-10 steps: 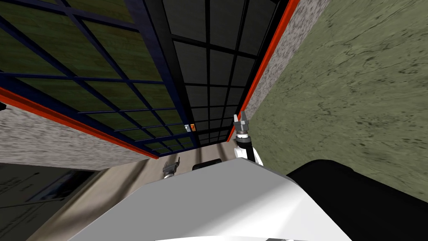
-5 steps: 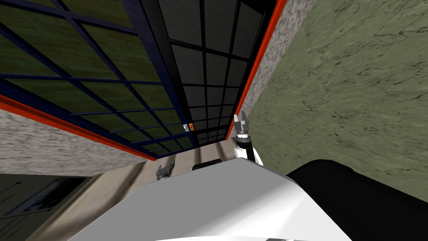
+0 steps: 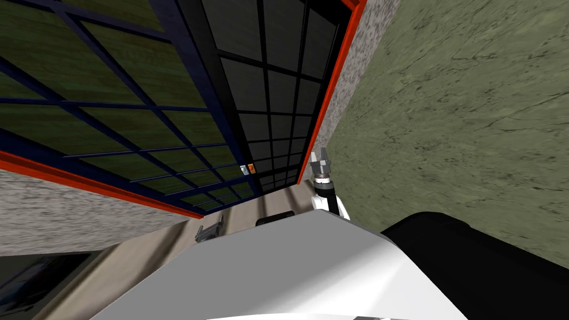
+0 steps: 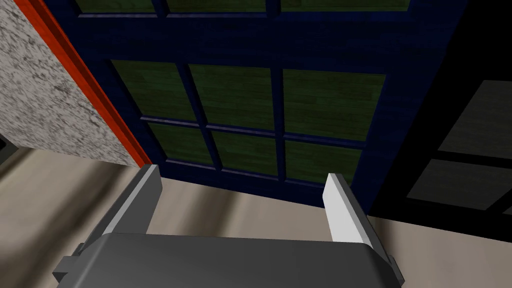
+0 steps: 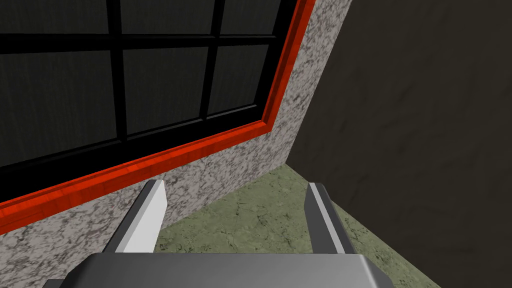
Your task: Pull the door open
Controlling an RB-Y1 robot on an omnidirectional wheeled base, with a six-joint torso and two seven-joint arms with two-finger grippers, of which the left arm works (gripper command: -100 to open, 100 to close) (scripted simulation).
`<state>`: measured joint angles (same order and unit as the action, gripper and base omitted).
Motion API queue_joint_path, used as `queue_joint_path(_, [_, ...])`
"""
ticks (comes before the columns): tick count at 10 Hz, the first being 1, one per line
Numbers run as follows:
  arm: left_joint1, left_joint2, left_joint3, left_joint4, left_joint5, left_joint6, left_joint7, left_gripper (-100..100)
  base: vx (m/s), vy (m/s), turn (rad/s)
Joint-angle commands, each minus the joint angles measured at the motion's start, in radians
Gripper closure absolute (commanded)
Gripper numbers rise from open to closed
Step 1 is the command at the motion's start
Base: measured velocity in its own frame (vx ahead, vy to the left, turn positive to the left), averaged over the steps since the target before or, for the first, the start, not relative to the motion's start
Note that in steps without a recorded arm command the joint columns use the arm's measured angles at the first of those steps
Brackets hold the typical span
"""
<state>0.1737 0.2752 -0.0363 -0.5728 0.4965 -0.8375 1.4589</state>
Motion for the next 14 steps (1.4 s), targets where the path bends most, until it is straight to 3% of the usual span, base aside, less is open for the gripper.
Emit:
queue_joint_path(1, [-0.003, 0.009, 0.026, -0.012, 0.015, 0.007, 0.000, -100, -0.004, 0.014, -0.213])
queue_joint_path(4, [-0.018, 0.017, 0.045, -0.004, 0.026, 0.004, 0.008, -100, 0.018, 0.031, -0.148])
queue_joint_path(7, [-0.074, 0.023, 0.070, -0.005, 0.040, -0.004, 0.024, -100, 0.097, 0.051, -0.240])
queue_joint_path(8, [-0.080, 0.023, 0.071, -0.006, 0.041, -0.005, 0.025, -100, 0.137, 0.064, -0.106])
queue_joint_path(10, [-0.124, 0.018, 0.072, -0.018, 0.042, -0.008, 0.031, -100, 0.220, 0.035, -0.231])
queue_joint_path(12, [-0.124, 0.018, 0.072, -0.018, 0.042, -0.008, 0.031, -100, 0.081, 0.005, -0.004])
queue_joint_path(14, [-0.166, 0.010, 0.067, -0.034, 0.039, -0.011, 0.035, -100, 0.121, 0.007, -0.189])
